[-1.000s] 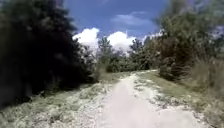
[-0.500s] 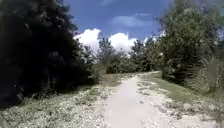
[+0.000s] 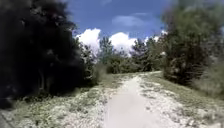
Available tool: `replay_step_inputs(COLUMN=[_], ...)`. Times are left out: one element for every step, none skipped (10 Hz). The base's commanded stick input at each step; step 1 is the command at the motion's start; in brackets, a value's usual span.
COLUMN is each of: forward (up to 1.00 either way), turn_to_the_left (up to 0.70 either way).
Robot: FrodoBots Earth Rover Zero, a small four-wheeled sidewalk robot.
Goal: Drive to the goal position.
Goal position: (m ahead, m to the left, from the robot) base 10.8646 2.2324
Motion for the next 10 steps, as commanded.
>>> replay_step_inputs(forward=[0.50, 0.50, 0.50, 0.50, 0.50, 0.50, 0.50, 0.50, 0.50, 0.50], turn_to_the_left=[-0.35, -0.49, -0.49, -0.48, -0.34, -0.05, 0.00, 0.00, 0.00, 0.00])
